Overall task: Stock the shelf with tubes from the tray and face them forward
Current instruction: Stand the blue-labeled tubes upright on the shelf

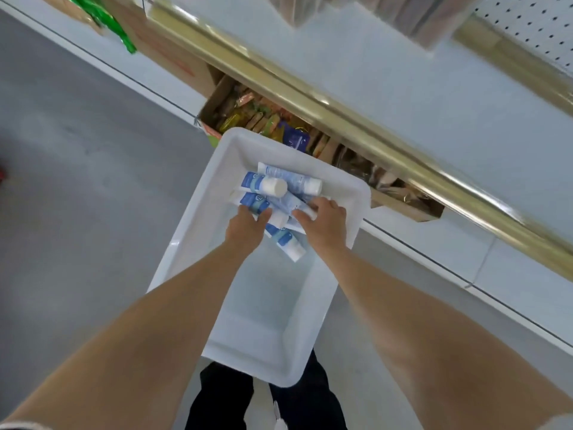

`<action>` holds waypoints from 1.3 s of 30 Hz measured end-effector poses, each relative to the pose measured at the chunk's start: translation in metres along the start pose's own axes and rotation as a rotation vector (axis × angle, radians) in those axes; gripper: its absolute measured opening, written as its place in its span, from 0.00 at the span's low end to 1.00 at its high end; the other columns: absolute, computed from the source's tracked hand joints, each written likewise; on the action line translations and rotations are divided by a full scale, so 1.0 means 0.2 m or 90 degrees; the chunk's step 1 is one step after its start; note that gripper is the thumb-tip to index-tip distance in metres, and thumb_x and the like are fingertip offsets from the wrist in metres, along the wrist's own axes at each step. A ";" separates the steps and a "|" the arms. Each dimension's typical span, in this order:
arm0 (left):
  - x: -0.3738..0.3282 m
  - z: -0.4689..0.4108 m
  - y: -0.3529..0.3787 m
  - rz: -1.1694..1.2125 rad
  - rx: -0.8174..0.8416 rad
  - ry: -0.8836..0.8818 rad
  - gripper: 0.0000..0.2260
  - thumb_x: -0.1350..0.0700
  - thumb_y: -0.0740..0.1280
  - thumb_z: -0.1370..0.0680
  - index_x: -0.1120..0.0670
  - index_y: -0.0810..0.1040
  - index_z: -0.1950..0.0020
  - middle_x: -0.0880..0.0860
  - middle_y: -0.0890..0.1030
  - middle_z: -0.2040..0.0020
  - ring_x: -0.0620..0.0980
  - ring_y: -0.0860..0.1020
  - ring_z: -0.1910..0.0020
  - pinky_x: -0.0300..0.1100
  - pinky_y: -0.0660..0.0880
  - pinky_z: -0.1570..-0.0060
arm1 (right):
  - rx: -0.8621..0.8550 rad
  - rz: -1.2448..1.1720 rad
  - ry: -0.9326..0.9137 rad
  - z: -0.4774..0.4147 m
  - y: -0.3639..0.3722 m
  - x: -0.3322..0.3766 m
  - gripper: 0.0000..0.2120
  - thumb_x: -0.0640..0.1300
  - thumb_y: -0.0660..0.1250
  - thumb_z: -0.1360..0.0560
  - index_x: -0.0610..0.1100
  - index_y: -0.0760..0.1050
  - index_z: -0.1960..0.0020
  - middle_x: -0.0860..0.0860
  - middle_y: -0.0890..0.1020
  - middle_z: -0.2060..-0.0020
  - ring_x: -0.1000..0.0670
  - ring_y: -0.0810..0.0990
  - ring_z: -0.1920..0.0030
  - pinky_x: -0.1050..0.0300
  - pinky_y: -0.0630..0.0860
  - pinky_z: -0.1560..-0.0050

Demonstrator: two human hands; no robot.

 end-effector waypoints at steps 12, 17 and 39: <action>0.04 -0.09 0.15 0.379 -0.130 -0.202 0.30 0.46 0.79 0.34 0.54 0.64 0.43 0.53 0.74 0.52 0.56 0.82 0.57 0.49 0.82 0.58 | 0.008 -0.073 0.026 -0.05 0.11 -0.05 0.16 0.57 0.73 0.31 0.47 0.79 0.50 0.47 0.78 0.51 0.45 0.73 0.48 0.55 0.69 0.49; 0.11 0.01 0.09 0.329 -0.053 -0.246 0.31 0.46 0.79 0.35 0.52 0.62 0.45 0.55 0.76 0.47 0.56 0.82 0.53 0.52 0.81 0.49 | 0.042 -0.049 0.062 0.03 0.10 -0.04 0.18 0.59 0.71 0.29 0.46 0.78 0.50 0.49 0.80 0.52 0.46 0.77 0.50 0.53 0.74 0.51; -0.45 1.20 -0.40 0.479 0.309 0.051 0.05 0.60 0.62 0.22 0.58 0.76 0.51 0.59 0.78 0.55 0.56 0.78 0.59 0.55 0.77 0.50 | 0.000 -0.976 0.233 1.19 -0.74 0.23 0.08 0.42 0.68 0.22 0.41 0.76 0.45 0.43 0.82 0.52 0.46 0.82 0.52 0.55 0.81 0.54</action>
Point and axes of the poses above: each hand's wrist, its own z-axis away from the middle knuckle, its own y-axis out of the palm, x = y × z, the point moved 5 cm from there along -z, towards the middle knuckle
